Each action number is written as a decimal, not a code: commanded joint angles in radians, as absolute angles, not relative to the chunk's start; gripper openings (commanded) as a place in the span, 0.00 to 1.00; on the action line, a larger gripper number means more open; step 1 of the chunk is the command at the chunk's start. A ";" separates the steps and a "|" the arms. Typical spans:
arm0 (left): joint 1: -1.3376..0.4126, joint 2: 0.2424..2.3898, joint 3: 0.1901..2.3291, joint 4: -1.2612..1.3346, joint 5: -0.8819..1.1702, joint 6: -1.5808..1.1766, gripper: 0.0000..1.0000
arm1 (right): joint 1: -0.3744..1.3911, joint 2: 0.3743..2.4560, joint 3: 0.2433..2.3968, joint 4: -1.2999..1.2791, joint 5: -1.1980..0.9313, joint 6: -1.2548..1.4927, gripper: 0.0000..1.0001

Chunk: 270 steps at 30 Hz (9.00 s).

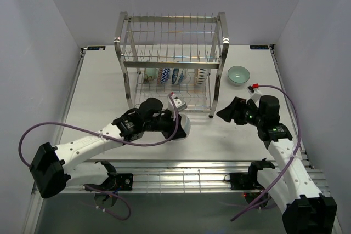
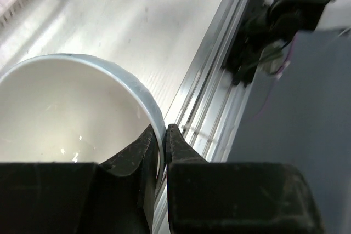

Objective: Unload the bowls from the dish rack

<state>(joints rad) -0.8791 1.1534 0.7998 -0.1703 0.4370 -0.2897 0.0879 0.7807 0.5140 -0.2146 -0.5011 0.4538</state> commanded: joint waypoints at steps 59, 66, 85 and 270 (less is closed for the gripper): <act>-1.391 1.474 1.086 -0.476 -0.218 0.071 0.65 | 0.727 1.072 0.670 -0.370 -0.146 0.327 0.08; -1.391 1.313 1.025 -0.417 -0.225 0.067 0.75 | 0.724 1.077 0.647 -0.365 -0.006 0.359 0.08; -0.931 1.161 0.908 -0.339 -0.115 -0.078 0.78 | 0.079 0.931 0.620 -0.426 -0.020 0.382 0.08; -0.676 1.792 0.943 0.707 0.037 -0.877 0.68 | -0.103 1.144 0.595 -0.078 -0.546 0.446 0.60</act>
<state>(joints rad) -0.6735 1.7828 0.9070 0.6380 0.0689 -0.8719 -0.0986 1.1461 0.6052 -0.1284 -0.5137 0.4419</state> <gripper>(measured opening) 0.688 0.607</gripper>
